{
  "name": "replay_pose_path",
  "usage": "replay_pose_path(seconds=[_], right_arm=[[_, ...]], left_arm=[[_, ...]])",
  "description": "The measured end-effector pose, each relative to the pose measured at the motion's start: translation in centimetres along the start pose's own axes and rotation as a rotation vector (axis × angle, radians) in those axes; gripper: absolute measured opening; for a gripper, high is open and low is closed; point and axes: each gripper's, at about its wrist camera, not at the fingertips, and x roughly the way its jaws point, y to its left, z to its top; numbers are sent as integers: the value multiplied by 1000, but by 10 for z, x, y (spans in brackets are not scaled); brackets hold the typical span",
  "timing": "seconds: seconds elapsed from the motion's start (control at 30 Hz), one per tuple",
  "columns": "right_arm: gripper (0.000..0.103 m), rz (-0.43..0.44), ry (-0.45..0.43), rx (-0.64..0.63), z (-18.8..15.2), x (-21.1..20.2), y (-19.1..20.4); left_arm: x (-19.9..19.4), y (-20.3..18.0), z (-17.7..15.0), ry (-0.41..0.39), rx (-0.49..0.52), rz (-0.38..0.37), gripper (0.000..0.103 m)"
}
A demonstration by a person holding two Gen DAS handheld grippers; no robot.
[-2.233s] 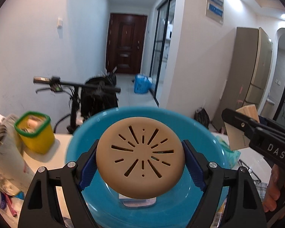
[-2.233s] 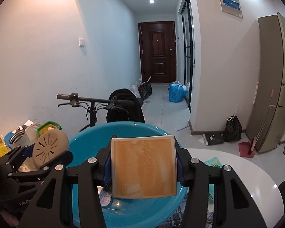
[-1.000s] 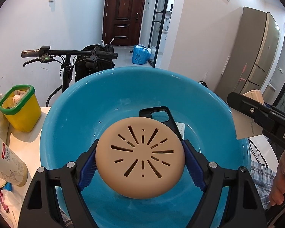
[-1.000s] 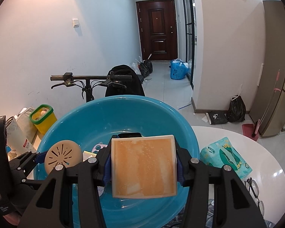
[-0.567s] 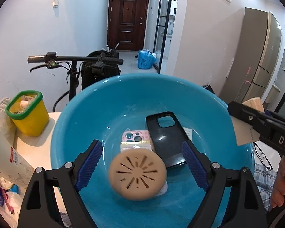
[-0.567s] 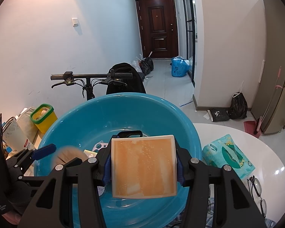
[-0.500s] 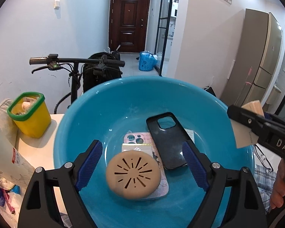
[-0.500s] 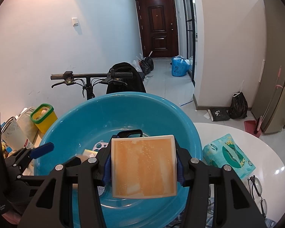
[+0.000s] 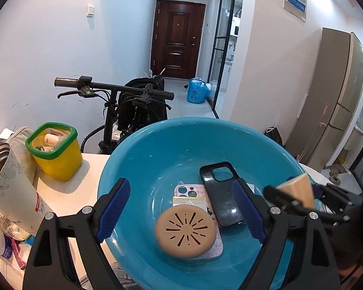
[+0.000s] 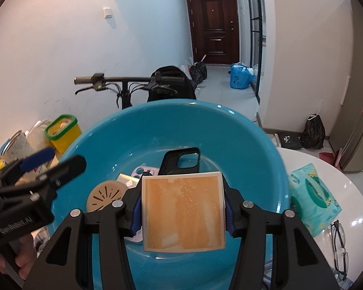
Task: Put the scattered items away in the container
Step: 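Lower the beige square box into the basin and open the right tool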
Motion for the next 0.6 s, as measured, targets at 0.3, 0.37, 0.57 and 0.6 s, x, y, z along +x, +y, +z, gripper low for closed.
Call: replay_pose_path(seconds=[0.3,0.37,0.57,0.6], right_arm=[[51,11,55,-42,-11,16,16],[51,10,61,-49,-13,17,17],[51,7,68,-52,-14,18,17],[52,6,68,-51,-13,19,17]], left_arm=[[2,-1,-1,10,9,13,88],[2,-1,-1,13,8,14,88],[2,0,-1,12,2,15,88],[2,0,-1,12,4,15,88]])
